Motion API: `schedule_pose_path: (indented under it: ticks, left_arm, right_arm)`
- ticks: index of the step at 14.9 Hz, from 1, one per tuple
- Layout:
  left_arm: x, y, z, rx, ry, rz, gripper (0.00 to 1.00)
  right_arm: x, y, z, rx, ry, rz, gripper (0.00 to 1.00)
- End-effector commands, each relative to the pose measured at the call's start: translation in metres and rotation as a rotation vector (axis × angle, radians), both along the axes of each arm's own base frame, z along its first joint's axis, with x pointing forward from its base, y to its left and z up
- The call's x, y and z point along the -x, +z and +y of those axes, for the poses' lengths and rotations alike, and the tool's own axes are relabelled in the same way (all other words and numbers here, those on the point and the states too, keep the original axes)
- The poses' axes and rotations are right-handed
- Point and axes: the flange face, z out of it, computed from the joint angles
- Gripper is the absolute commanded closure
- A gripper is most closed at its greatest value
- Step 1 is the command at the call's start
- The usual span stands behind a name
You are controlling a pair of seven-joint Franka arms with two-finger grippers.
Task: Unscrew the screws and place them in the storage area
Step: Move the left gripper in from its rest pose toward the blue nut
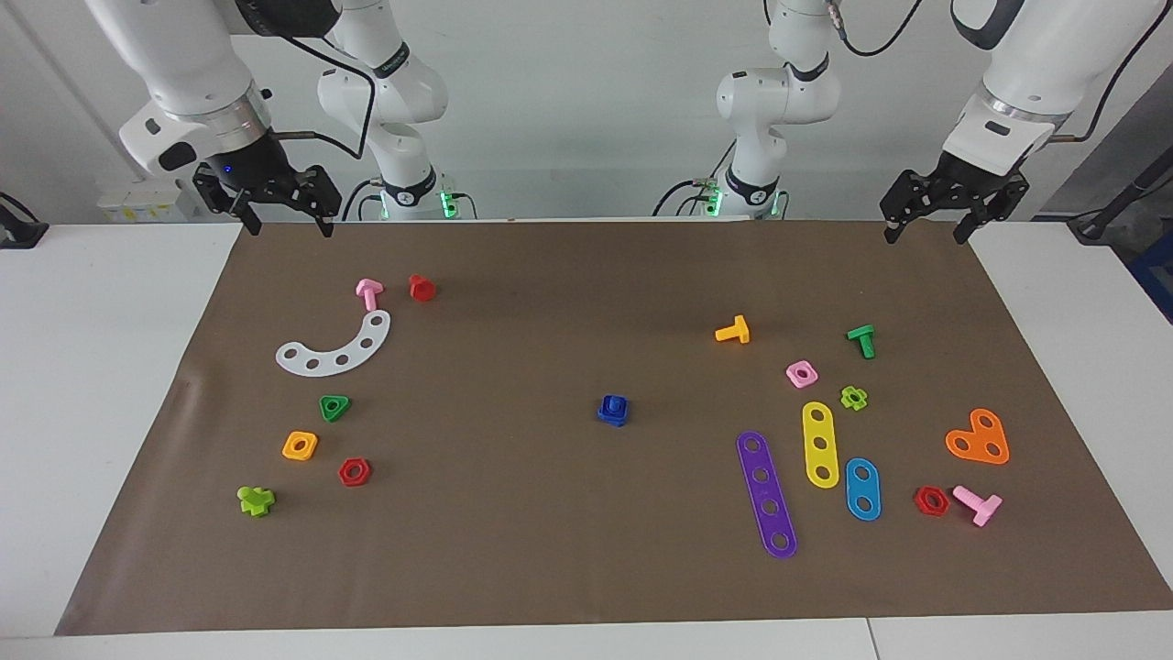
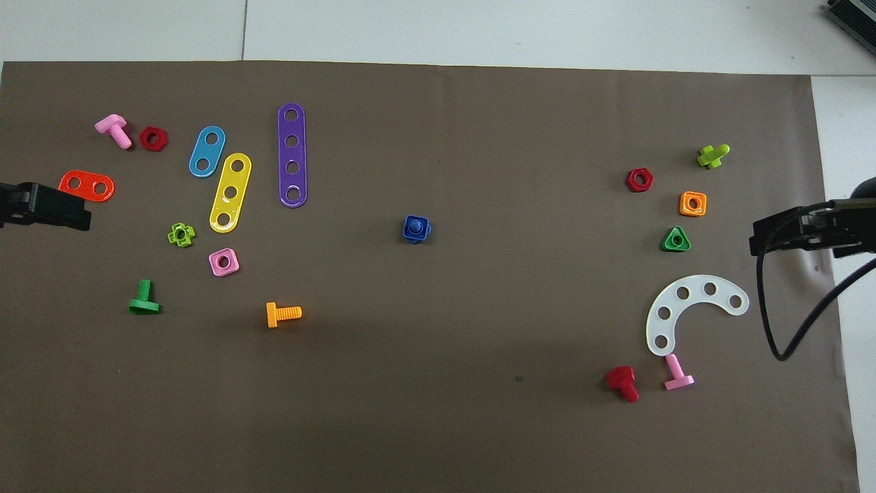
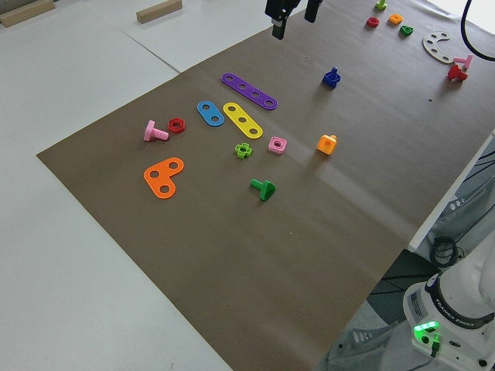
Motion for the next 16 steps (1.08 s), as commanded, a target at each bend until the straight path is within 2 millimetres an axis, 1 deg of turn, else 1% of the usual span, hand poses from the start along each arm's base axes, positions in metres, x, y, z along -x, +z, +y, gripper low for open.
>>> schedule_pose_path:
  ticks: [1, 3, 5, 7, 9, 10, 11, 13, 14, 16]
  left_arm:
    - [0.009, 0.001, 0.005, 0.020, -0.015, -0.001, 0.00]
    - [0.009, 0.000, 0.005, 0.018, -0.004, 0.004, 0.00]
    - [0.010, 0.000, -0.007, 0.016, -0.030, 0.005, 0.00]
    - [0.012, 0.002, -0.008, 0.016, -0.027, 0.007, 0.00]
    - [0.011, 0.002, -0.010, 0.017, -0.033, -0.007, 0.00]
    - [0.009, 0.000, -0.012, 0.019, -0.033, -0.019, 0.05]
    - [0.008, -0.006, -0.014, 0.018, -0.039, -0.034, 0.06]
    - [0.008, -0.013, -0.036, 0.020, -0.078, -0.051, 0.05]
    - [0.007, -0.018, -0.044, 0.019, -0.092, -0.046, 0.05]
    - [0.005, -0.027, -0.071, 0.021, -0.141, -0.047, 0.05]
  right_arm:
    - [0.004, -0.001, 0.000, -0.020, 0.018, -0.014, 0.00]
    - [0.004, -0.003, 0.000, -0.020, 0.020, -0.012, 0.00]
    - [0.004, -0.003, -0.001, -0.020, 0.018, -0.011, 0.00]
    - [0.004, -0.004, -0.001, -0.020, 0.020, -0.009, 0.00]
    - [0.003, -0.003, 0.000, -0.020, 0.020, -0.015, 0.00]
    - [0.003, -0.003, 0.000, -0.020, 0.020, -0.015, 0.00]
    - [0.003, -0.003, 0.000, -0.020, 0.020, -0.015, 0.00]
    - [0.003, -0.003, -0.001, -0.020, 0.020, -0.015, 0.00]
    - [0.003, -0.003, -0.001, -0.020, 0.018, -0.015, 0.00]
    - [0.004, -0.005, -0.001, -0.020, 0.020, -0.011, 0.00]
